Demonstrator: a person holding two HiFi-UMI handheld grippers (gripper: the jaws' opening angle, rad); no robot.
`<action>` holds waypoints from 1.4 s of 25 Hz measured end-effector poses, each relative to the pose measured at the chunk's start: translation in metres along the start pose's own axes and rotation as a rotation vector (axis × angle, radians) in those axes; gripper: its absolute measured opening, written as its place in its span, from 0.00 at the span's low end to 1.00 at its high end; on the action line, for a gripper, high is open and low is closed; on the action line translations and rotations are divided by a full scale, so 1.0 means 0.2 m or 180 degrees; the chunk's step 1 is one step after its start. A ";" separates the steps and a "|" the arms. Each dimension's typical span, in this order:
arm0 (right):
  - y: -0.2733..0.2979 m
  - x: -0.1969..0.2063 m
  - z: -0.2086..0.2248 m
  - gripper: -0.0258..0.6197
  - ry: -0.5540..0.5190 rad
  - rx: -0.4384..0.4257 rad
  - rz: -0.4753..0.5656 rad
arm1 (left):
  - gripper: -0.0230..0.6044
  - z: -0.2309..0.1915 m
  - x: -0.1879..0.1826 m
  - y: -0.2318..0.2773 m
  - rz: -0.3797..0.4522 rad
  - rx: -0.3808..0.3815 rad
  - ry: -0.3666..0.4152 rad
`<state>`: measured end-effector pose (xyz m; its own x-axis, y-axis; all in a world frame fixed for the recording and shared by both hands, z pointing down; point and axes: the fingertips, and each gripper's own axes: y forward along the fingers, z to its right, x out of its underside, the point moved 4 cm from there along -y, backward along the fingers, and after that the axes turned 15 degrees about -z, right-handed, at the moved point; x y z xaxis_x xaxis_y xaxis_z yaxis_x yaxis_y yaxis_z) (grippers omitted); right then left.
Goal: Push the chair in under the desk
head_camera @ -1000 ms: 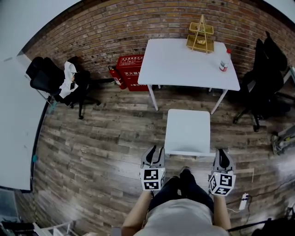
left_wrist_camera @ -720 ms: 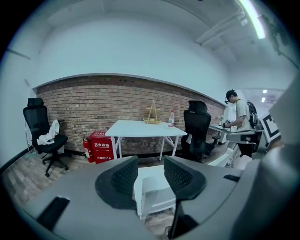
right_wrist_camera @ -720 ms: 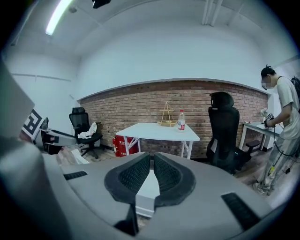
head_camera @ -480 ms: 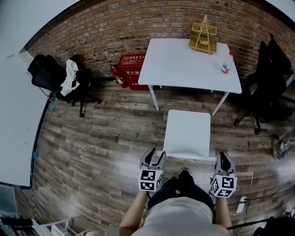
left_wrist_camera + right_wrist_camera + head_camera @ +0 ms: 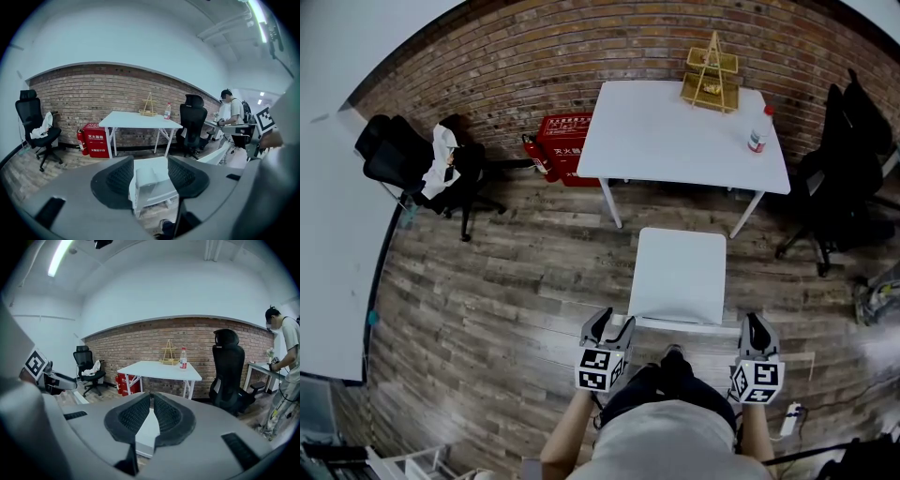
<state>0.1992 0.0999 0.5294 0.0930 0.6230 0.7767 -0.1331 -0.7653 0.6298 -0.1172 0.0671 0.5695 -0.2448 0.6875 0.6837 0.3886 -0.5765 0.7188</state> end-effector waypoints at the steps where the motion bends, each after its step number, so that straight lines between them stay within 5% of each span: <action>1: 0.00 0.00 0.01 0.07 0.0003 0.0001 -0.0012 | 0.39 0.00 0.00 0.01 -0.0020 0.0015 0.0005; 7: 0.03 0.00 0.06 0.08 0.0072 -0.0004 -0.0049 | 0.40 0.01 0.01 0.05 -0.0100 0.0036 0.0053; 10: 0.05 0.01 0.08 0.25 0.0107 -0.0097 -0.0084 | 0.40 0.00 0.00 0.06 -0.0144 0.0029 0.0058; 18: 0.07 0.07 0.13 0.38 0.0122 -0.0126 -0.0220 | 0.42 0.00 0.01 0.09 -0.0188 -0.0004 0.0036; 25: 0.07 0.17 0.16 0.44 0.0212 -0.0095 -0.0347 | 0.43 -0.01 0.02 0.09 -0.0135 -0.0011 -0.0036; 35: 0.09 0.28 0.11 0.50 0.0202 -0.0416 -0.0408 | 0.49 -0.03 0.06 0.07 -0.0102 0.0157 -0.0043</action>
<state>0.2242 0.1163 0.5841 0.0556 0.7262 0.6852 -0.2516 -0.6540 0.7135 -0.1204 0.0638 0.5883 -0.2460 0.7112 0.6585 0.4242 -0.5319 0.7329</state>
